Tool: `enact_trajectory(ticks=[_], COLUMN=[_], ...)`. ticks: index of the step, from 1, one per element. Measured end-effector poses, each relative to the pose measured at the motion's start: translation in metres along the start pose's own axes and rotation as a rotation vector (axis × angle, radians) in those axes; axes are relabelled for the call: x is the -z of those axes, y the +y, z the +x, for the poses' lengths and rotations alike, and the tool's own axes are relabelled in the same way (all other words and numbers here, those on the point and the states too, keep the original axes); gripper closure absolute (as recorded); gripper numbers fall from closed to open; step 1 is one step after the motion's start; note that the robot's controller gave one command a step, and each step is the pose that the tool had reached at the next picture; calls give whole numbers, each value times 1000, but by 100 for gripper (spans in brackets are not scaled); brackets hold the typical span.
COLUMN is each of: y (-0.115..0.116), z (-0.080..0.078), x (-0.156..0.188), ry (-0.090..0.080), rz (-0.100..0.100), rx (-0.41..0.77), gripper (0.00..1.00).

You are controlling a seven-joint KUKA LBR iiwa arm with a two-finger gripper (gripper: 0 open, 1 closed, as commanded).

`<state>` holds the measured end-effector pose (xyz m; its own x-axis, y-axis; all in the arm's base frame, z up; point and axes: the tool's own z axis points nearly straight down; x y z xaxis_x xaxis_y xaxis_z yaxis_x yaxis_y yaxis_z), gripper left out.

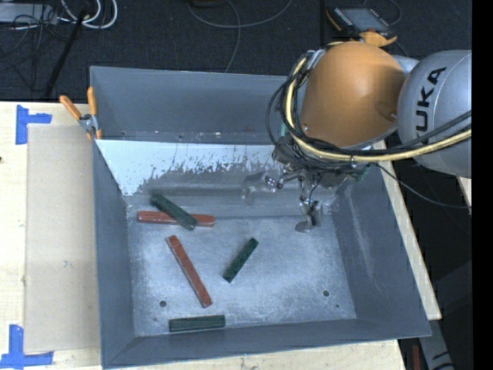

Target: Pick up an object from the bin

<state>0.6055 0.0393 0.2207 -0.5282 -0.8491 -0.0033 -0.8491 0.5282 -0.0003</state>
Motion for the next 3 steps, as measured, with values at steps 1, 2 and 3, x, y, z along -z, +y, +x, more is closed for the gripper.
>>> enact_trajectory(ticks=[1, 2, 3], y=[25, 23, 17], z=[-8, -9, 1], x=[-144, -140, -10], ry=[7, 3, -2], rz=[-9, -2, 6], rx=[0, 0, 12], gripper=[0, 100, 100])
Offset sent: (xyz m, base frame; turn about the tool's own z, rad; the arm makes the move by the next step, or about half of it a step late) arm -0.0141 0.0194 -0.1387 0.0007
